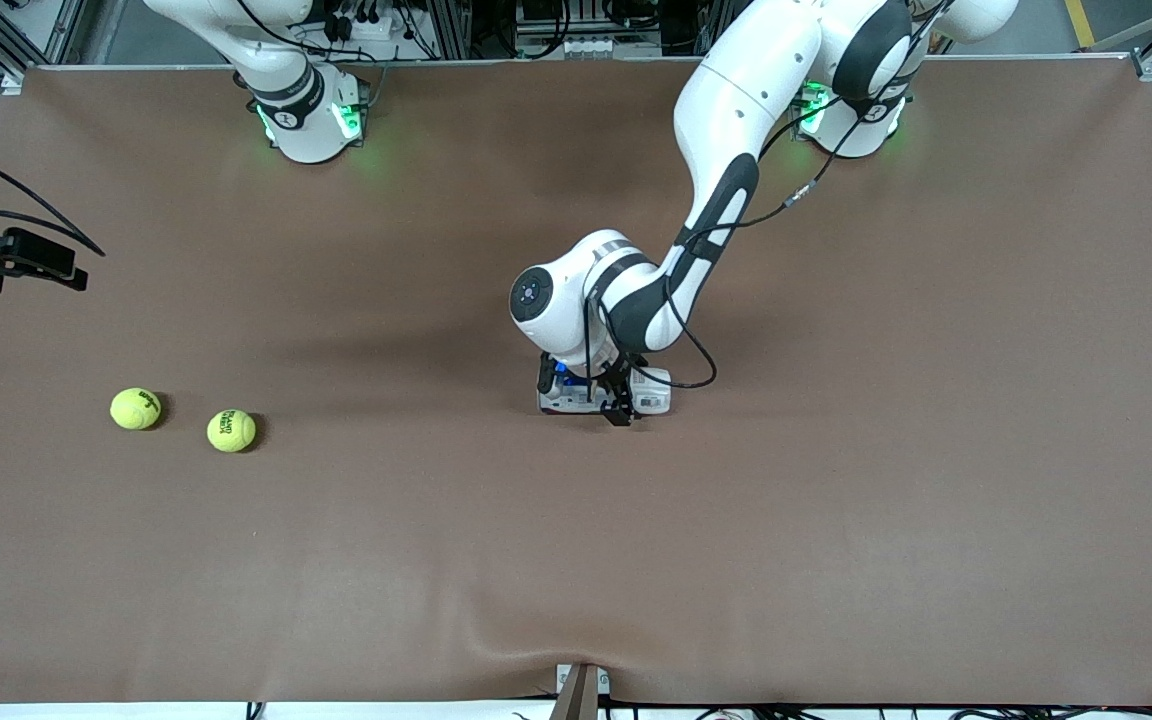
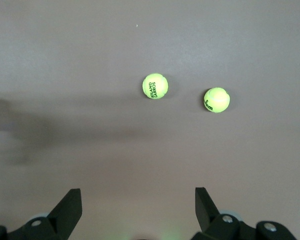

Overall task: Insert tennis ball vertically with right arm
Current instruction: 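Reach the right gripper down to the nearer yellow tennis ball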

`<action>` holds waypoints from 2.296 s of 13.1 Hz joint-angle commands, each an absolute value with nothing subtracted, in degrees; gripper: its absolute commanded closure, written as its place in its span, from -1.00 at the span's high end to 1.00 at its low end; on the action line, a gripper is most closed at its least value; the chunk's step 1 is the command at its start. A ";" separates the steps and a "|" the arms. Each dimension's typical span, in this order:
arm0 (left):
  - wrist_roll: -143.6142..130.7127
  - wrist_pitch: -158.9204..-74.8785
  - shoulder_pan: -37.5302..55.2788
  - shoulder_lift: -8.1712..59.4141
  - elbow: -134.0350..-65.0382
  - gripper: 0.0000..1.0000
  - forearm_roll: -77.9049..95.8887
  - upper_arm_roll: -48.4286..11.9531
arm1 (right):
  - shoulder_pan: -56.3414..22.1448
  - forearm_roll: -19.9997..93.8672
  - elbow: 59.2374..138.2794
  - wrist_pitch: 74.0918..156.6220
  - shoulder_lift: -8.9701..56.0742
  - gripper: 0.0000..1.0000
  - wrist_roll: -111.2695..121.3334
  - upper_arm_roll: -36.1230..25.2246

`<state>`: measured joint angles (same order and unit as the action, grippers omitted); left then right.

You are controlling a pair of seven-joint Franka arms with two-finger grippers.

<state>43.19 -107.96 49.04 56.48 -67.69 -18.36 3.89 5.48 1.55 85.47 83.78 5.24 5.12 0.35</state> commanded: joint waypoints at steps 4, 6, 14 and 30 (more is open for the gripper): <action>44.47 -108.19 49.04 57.13 -67.59 1.00 -19.60 4.13 | 6.33 2.20 85.60 82.88 8.52 1.00 3.96 1.14; 45.00 -108.19 48.69 57.13 -67.59 1.00 -19.60 4.13 | 7.03 2.55 85.61 82.27 10.80 1.00 4.30 1.23; 46.41 -108.19 48.43 57.22 -67.76 0.82 -19.42 4.13 | 6.42 2.55 85.61 86.21 18.01 1.00 4.92 1.23; 45.53 -108.11 48.52 56.25 -67.76 0.42 -18.11 4.04 | 5.45 1.85 97.03 111.08 27.69 1.00 4.83 1.23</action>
<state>45.53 -107.72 48.64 56.49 -67.61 -18.42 4.01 5.36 1.62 94.54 108.47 29.02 4.85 1.05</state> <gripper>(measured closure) 0.264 0.000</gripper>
